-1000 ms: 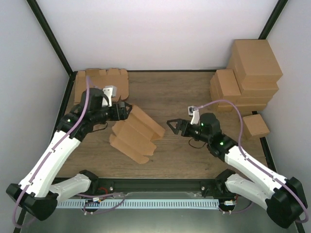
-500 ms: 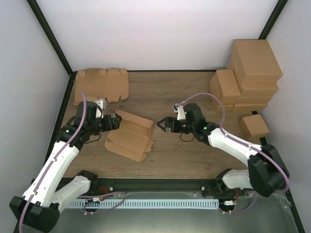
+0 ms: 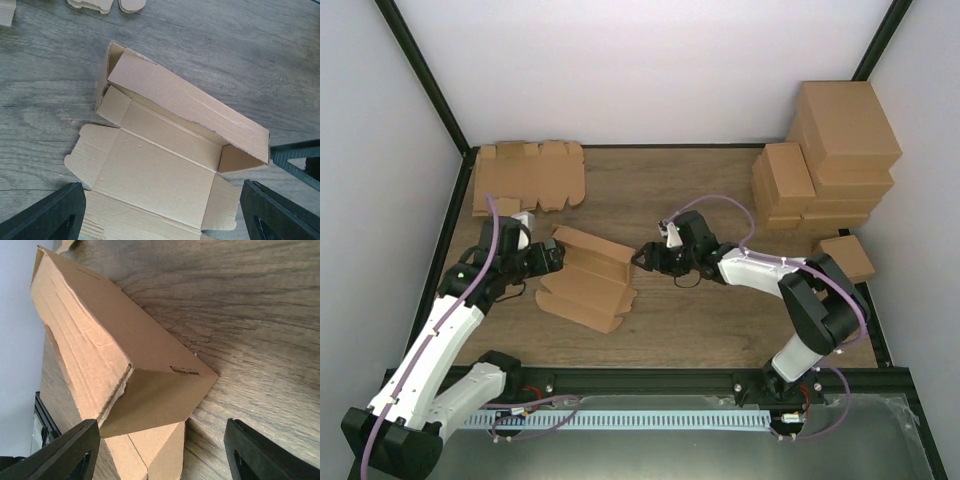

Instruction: Fold the paper box

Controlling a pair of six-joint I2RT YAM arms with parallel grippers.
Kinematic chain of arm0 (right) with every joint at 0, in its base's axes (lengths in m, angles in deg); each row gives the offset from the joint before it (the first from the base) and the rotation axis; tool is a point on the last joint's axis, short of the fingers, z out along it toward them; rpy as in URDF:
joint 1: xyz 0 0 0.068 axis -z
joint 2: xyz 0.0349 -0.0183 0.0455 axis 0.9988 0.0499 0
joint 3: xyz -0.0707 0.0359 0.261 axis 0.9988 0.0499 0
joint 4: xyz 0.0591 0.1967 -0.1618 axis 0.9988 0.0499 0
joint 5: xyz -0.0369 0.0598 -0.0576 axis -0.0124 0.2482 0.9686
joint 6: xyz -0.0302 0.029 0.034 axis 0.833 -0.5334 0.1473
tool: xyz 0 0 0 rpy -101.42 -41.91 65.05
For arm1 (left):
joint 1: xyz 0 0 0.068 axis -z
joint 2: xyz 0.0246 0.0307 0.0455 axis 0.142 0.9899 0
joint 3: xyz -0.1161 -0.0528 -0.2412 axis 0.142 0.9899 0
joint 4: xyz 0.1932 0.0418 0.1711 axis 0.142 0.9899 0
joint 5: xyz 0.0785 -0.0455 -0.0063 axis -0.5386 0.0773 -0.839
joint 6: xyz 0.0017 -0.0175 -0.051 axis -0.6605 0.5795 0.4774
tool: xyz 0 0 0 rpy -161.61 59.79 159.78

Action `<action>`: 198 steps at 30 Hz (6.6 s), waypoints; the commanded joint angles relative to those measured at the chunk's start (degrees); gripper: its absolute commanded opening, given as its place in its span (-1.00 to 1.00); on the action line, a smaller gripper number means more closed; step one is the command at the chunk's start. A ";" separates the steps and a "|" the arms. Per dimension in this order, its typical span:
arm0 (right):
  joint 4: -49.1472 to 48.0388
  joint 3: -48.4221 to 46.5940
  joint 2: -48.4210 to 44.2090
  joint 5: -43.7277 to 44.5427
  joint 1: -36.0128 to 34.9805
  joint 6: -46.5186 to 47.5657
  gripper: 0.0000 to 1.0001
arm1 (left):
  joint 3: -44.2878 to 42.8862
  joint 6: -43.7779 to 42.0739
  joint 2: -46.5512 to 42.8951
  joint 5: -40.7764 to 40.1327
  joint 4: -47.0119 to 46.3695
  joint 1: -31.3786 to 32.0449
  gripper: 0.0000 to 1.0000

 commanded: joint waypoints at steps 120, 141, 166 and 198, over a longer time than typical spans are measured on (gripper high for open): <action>-6.92 20.06 -4.22 6.56 4.74 4.95 0.29 | 3.99 4.45 24.72 51.36 -30.75 -6.65 0.60; -0.18 22.38 -11.68 11.43 4.70 7.16 0.81 | -7.49 6.16 32.75 46.14 -34.66 7.59 0.61; 22.26 16.95 -39.64 20.44 4.70 6.49 0.93 | -15.77 7.25 30.57 35.95 -30.66 13.23 0.59; 10.91 10.86 -37.95 -17.45 25.35 2.09 0.14 | -8.82 13.07 38.38 44.88 -40.72 10.14 0.24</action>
